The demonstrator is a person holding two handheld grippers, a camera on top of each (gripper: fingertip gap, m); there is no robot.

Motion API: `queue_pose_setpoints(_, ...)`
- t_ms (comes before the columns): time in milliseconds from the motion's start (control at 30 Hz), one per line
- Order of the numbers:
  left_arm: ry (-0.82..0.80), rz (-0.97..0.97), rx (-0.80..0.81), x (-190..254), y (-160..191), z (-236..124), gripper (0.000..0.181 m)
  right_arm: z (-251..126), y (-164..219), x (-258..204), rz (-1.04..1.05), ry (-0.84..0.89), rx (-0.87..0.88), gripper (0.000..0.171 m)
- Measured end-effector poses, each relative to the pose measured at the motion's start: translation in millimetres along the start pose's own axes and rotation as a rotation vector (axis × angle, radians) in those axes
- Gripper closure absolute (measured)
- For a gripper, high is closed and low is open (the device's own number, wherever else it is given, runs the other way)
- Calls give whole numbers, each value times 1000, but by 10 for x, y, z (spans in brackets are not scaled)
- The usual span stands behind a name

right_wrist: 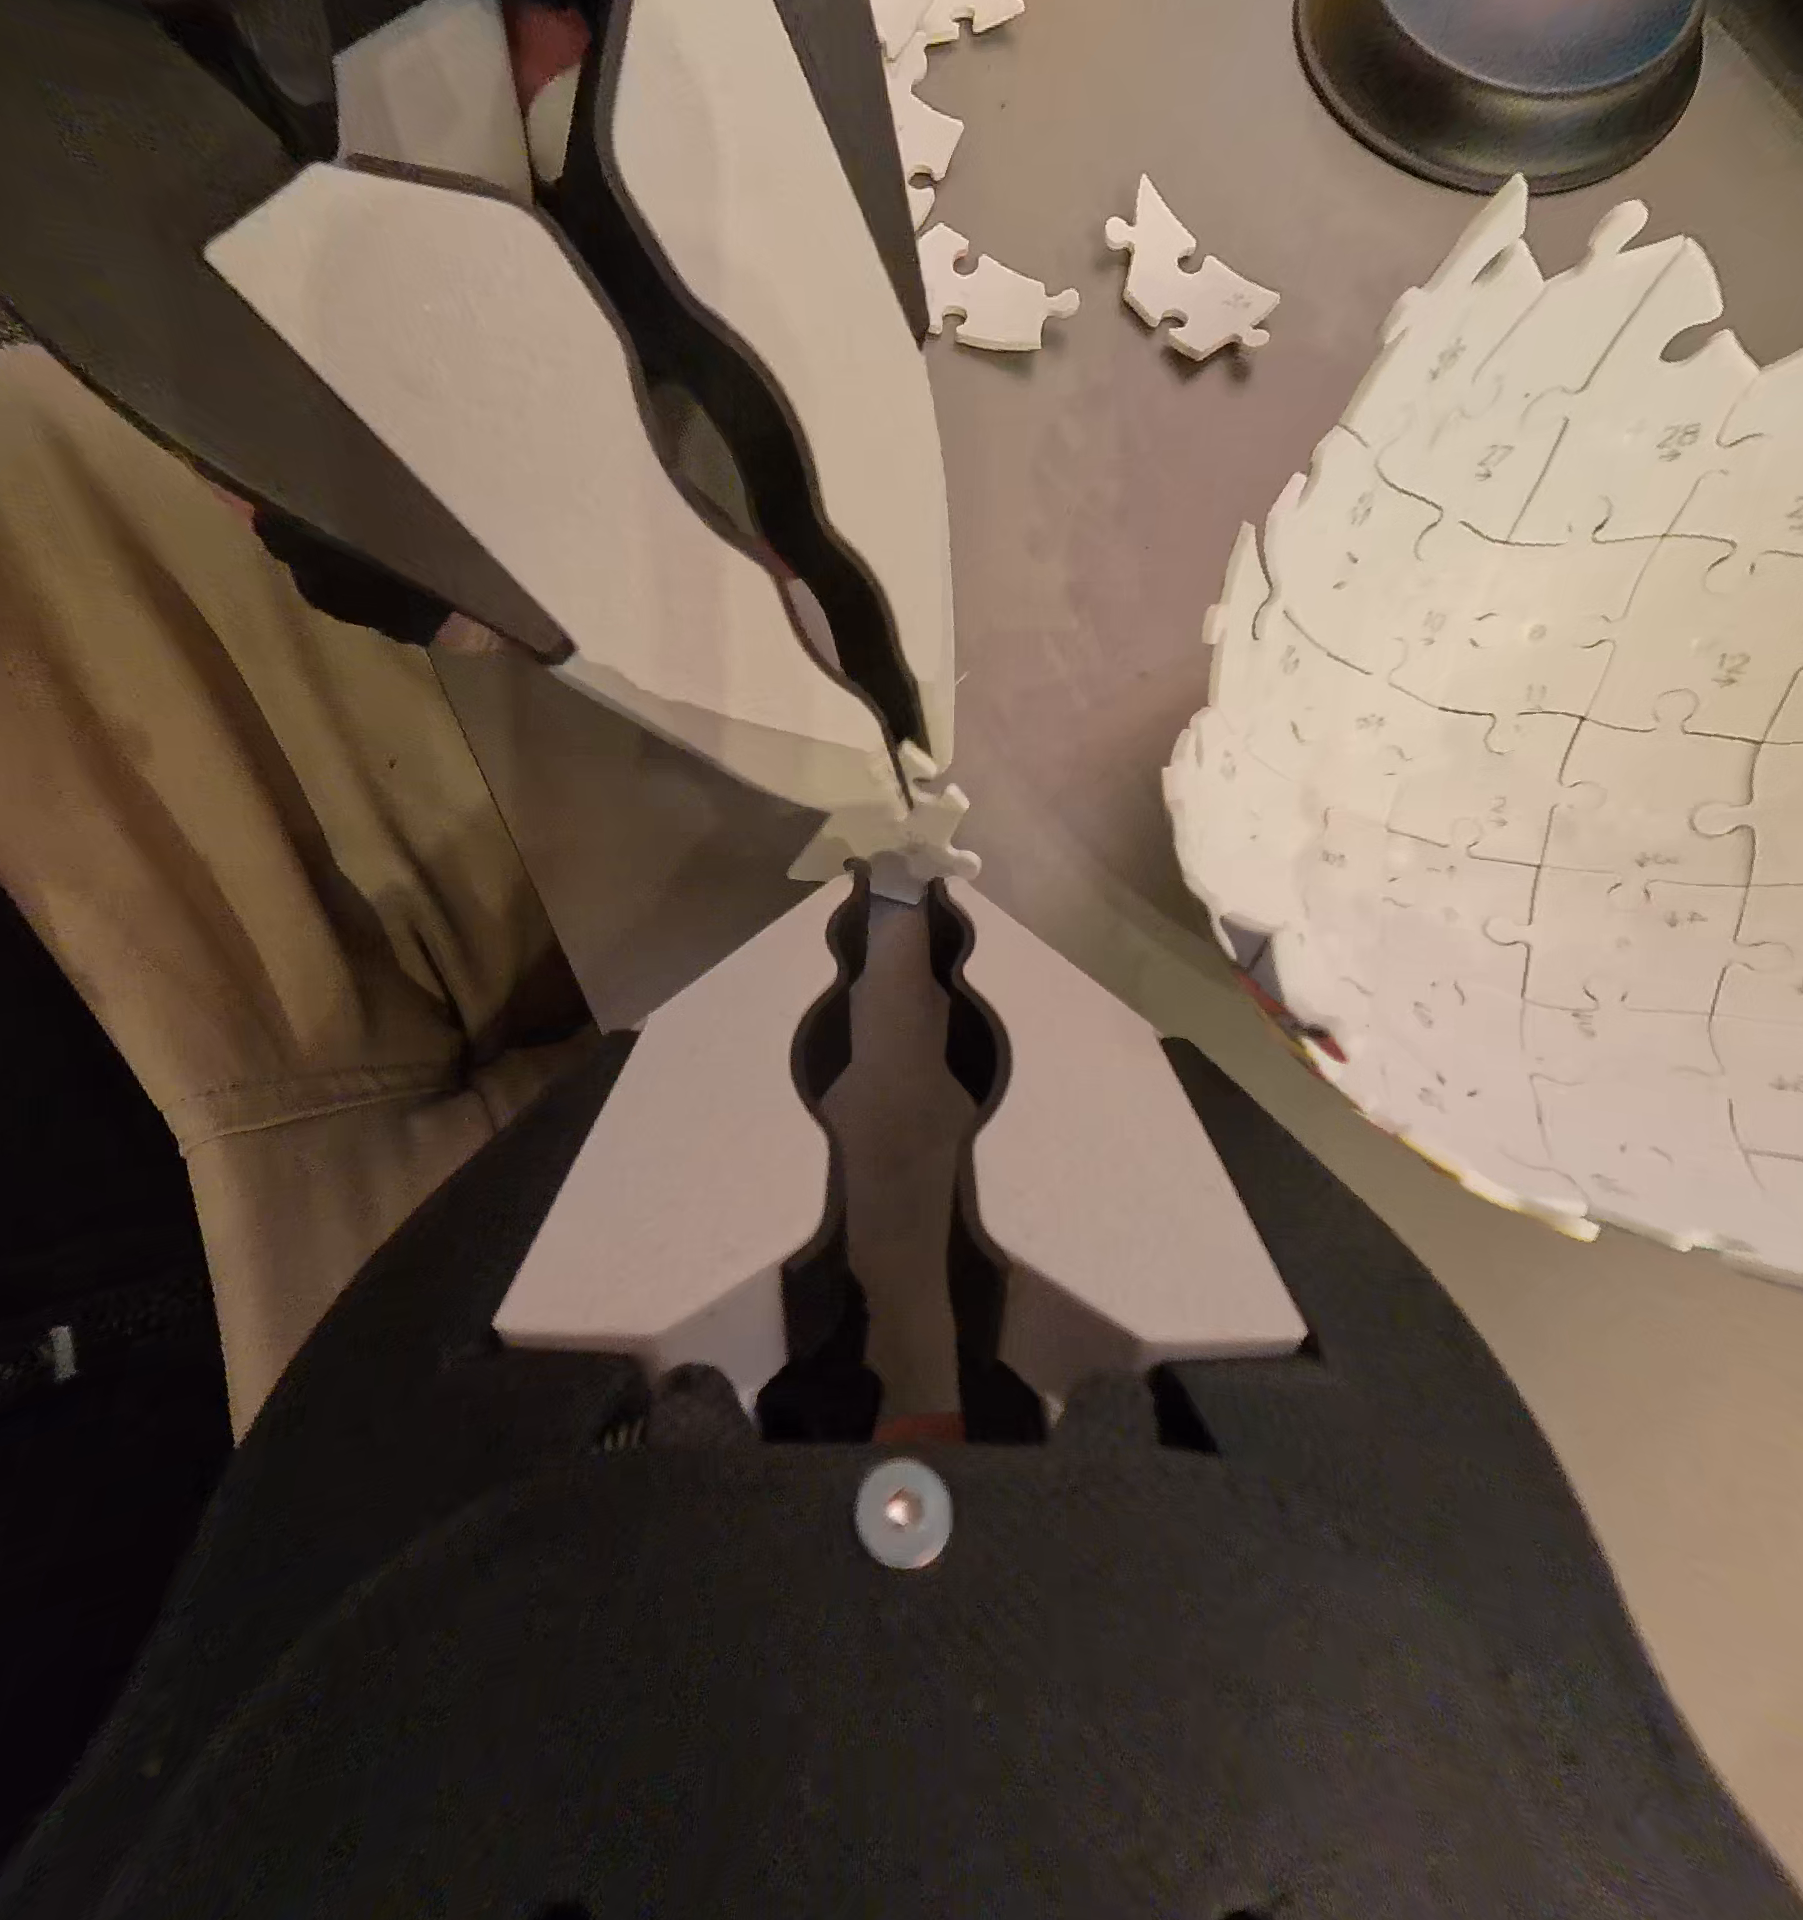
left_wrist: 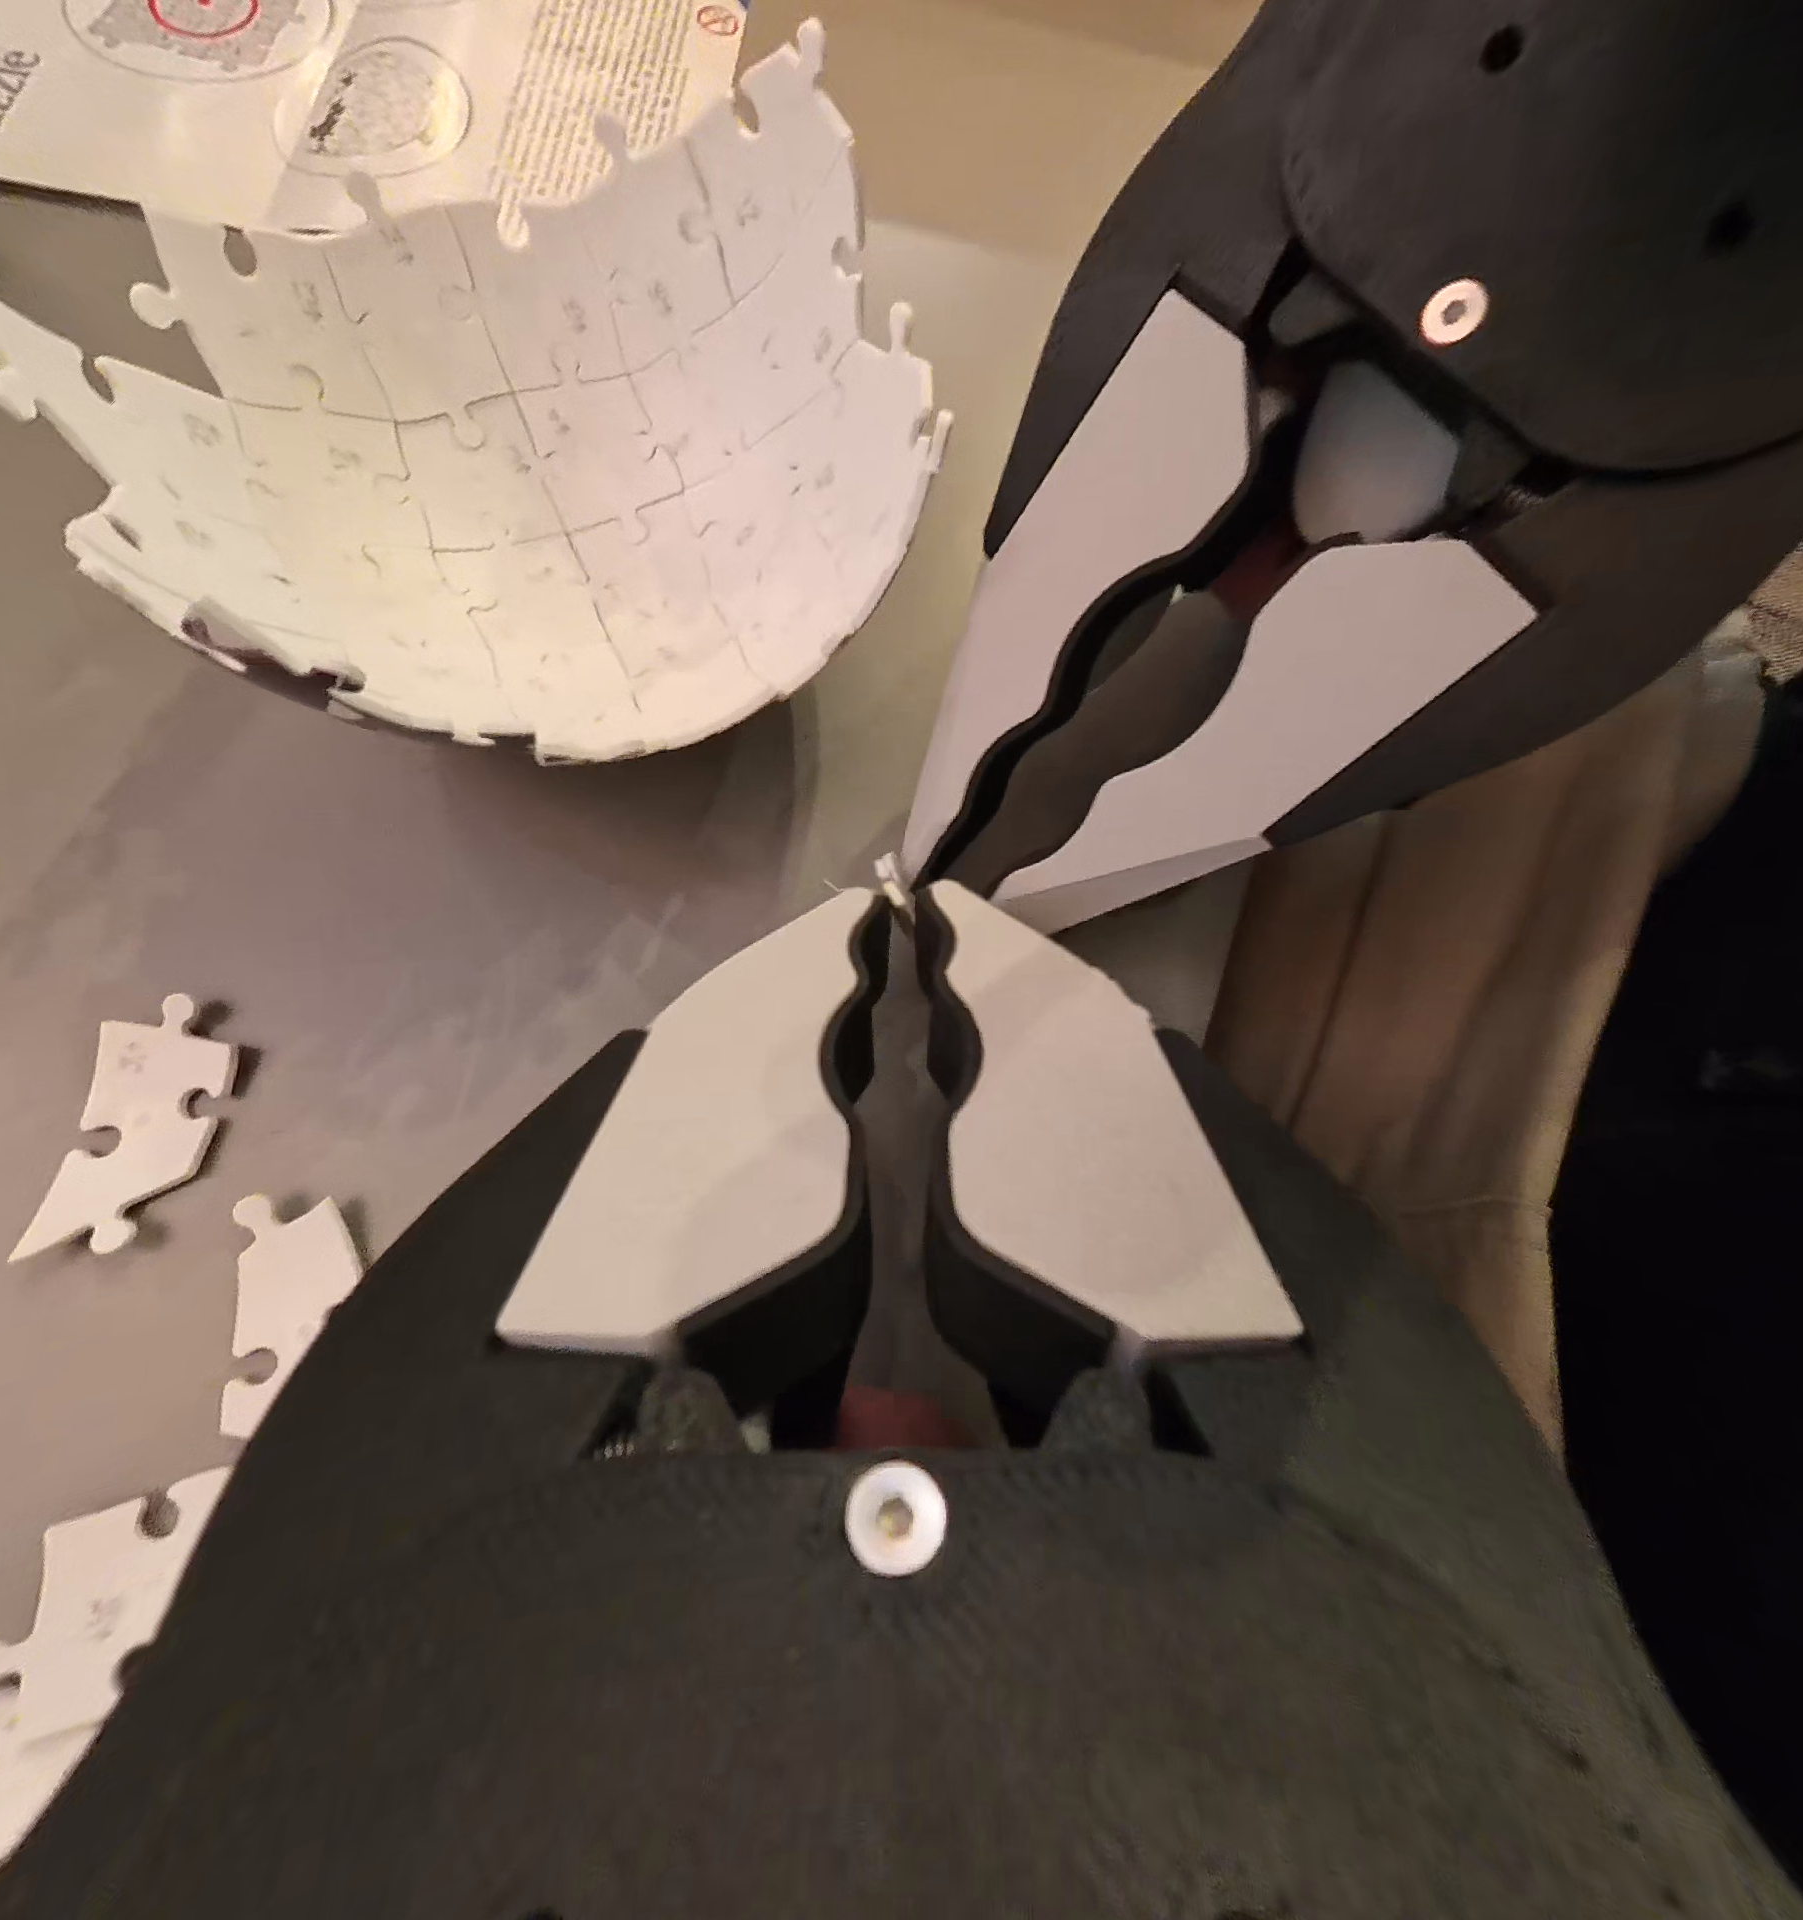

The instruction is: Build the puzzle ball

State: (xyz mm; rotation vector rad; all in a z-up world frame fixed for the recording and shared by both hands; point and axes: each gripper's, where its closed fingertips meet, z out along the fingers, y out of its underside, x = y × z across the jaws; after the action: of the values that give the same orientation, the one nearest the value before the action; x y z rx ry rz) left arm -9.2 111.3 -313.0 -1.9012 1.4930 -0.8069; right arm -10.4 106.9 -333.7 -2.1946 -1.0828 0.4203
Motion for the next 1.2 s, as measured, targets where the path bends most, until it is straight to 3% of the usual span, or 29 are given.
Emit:
queue_pose_setpoints(33,4,8,8,11,-8,-1,177,-5,-4,5,0,2,1,163)
queue_pose_setpoints(433,114,4,111,44,-186,-177,179,-216,-232,9,42,-25,126,155)
queue_pose_setpoints(767,256,-23,250,127,-508,-416,176,-527,-491,-38,101,-156,253,171)
queue_pose_setpoints(833,250,-13,278,108,-630,-489,165,-640,-557,8,99,-164,263,171)
queue_pose_setpoints(933,170,-46,298,-135,-796,-587,152,-855,-685,205,94,-145,277,171)
queue_pose_setpoints(1000,-10,-79,234,-537,-786,-543,148,-958,-730,413,71,-115,247,171)
queue_pose_setpoints(1033,-82,-76,181,-716,-745,-504,137,-988,-741,543,61,-92,224,171)
queue_pose_setpoints(1100,-93,-75,112,-865,-712,-410,128,-1021,-777,789,66,-72,186,171)
queue_pose_setpoints(1200,-54,-108,75,-1021,-736,-247,134,-971,-842,1085,57,-79,140,171)
